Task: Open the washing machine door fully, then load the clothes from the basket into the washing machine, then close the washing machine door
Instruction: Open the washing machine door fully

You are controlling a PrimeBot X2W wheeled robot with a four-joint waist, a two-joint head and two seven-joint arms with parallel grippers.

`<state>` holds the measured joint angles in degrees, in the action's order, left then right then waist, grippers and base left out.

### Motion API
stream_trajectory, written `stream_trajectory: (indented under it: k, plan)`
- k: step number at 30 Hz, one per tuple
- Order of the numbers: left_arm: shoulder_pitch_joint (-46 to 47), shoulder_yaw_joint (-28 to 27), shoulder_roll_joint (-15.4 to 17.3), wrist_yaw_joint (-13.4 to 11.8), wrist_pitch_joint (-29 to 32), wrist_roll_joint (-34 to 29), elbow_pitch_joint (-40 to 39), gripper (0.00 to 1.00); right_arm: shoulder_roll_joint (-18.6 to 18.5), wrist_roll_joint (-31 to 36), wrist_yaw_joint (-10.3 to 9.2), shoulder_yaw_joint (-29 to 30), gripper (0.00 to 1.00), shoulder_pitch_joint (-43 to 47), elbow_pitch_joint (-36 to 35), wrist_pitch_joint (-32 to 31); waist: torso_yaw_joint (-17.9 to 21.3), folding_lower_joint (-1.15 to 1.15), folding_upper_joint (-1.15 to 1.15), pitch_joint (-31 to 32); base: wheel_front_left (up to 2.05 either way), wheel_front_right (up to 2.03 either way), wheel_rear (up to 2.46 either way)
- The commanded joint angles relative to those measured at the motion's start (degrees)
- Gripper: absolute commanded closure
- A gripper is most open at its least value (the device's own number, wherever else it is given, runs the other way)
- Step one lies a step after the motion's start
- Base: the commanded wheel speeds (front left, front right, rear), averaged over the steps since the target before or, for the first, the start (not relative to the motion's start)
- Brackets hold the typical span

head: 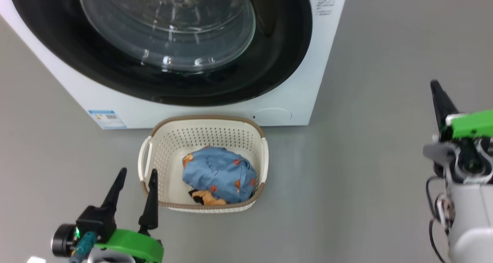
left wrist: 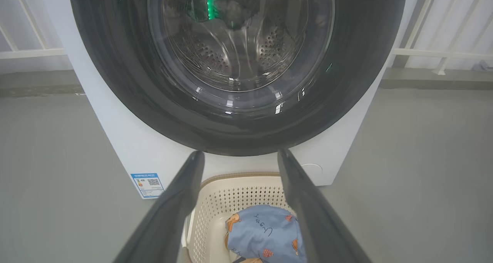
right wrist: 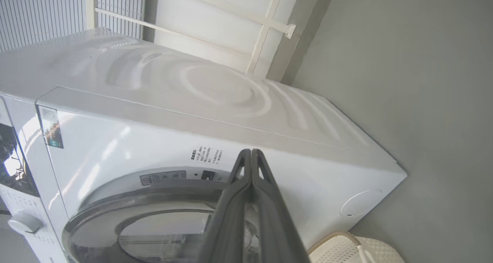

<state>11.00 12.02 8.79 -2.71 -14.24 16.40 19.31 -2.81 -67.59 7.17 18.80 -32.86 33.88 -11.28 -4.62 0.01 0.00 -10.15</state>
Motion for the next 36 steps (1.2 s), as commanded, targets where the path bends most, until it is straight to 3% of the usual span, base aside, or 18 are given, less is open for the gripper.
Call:
stream_trajectory:
  k: [1,6,12,19,36]
  plan:
    - [2.28,-1.92,0.85,0.22,-0.75,-1.02,-1.17,0.0,-0.13,-2.14,0.32,-0.4,1.0,-3.39,-0.16,-1.13,-1.04,-0.01,0.0,-1.35,0.0,0.0,0.0]
    - [3.69,-1.97,0.24,1.03,-0.75,-1.64,-0.62,0.0,-0.09,-11.74,0.32,1.95,1.0,-11.39,7.17,-8.53,-2.23,-0.01,0.0,-2.94,0.0,0.0,0.0]
    - [5.2,-1.22,-0.54,2.06,-0.75,-2.81,0.38,0.0,-0.38,-15.25,0.32,1.64,1.0,-19.19,13.32,-14.97,-3.89,-0.01,0.0,-4.34,0.0,0.0,0.0]
    - [6.64,-1.01,-1.47,3.21,-0.75,-3.72,0.63,0.0,-1.74,-14.05,0.32,-0.44,1.0,-27.88,19.49,-18.2,-5.69,-0.01,0.0,-6.01,0.0,0.0,0.0]
    - [9.28,-1.5,-3.62,4.86,-0.75,-4.99,0.81,0.0,-3.57,-7.58,0.32,-5.31,1.0,-45.52,34.16,-17.39,-9.53,-0.01,0.0,-10.79,0.0,0.0,0.0]
